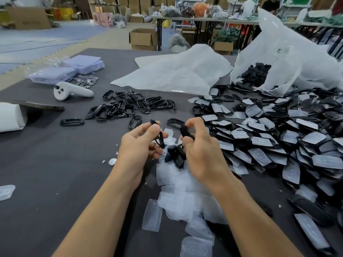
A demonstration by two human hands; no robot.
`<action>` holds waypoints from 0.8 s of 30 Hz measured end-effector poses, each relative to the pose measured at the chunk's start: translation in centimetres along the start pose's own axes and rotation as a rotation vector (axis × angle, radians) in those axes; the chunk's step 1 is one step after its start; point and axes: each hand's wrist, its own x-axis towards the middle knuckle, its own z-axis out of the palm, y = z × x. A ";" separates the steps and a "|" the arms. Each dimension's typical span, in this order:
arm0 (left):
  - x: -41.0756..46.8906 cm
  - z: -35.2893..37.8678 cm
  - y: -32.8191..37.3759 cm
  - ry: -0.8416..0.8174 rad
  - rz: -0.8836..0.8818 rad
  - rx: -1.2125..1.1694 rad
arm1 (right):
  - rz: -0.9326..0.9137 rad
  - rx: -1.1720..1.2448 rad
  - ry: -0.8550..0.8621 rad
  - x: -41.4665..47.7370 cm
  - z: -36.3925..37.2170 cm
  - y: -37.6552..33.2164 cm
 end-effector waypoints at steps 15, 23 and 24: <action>-0.3 0.3 0.3 0.096 0.128 0.101 | -0.018 0.268 0.125 0.2 0.1 -0.1; -0.6 0.7 0.4 0.081 0.128 0.127 | 0.150 0.734 0.022 0.0 0.1 -1.2; -0.7 0.7 0.4 0.063 0.116 0.115 | 0.158 0.737 0.019 0.0 0.1 -1.2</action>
